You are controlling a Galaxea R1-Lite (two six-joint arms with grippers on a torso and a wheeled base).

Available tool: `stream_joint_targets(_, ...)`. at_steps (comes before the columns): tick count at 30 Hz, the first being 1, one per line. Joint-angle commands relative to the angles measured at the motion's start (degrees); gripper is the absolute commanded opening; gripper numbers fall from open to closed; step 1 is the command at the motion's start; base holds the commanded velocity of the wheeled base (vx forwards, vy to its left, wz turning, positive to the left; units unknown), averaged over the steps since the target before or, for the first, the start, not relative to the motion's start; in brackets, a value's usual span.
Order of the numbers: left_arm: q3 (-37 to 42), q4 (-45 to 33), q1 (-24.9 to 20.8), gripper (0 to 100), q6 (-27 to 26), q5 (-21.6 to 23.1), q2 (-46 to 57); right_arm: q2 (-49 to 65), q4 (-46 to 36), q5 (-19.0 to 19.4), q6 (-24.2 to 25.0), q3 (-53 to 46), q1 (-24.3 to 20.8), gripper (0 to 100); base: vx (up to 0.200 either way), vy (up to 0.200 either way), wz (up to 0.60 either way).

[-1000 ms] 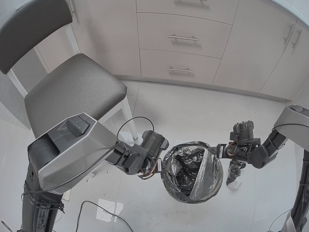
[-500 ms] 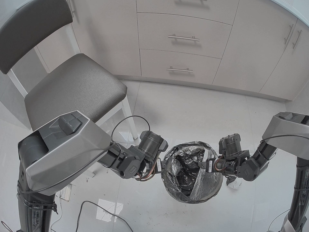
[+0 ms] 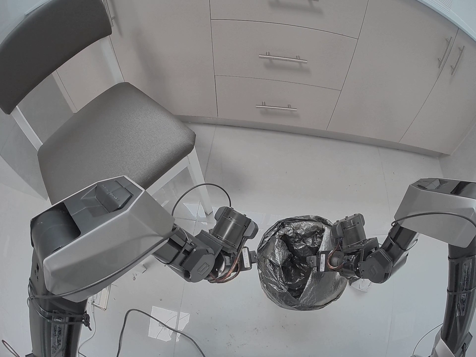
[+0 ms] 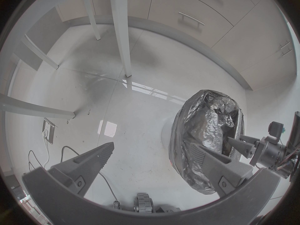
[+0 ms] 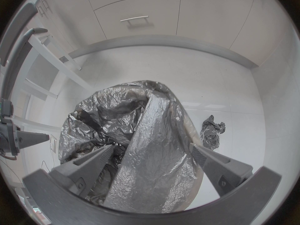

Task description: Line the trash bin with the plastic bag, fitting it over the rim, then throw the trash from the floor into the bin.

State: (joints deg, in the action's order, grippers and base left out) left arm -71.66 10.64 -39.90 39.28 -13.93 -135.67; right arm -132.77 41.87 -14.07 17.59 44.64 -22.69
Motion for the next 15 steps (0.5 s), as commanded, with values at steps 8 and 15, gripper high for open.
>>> stream_joint_targets(8,-0.1,0.3,0.1,100,0.1,0.0,-0.7,5.0,-1.4,-1.8,-0.6,0.6,-1.7,100,0.000,0.000,0.00)
stream_joint_targets(15,-0.1,0.3,0.1,100,0.8,1.0,-0.7,5.3,-1.4,-6.3,-3.4,-0.5,-1.8,100,0.000,0.000,0.00)
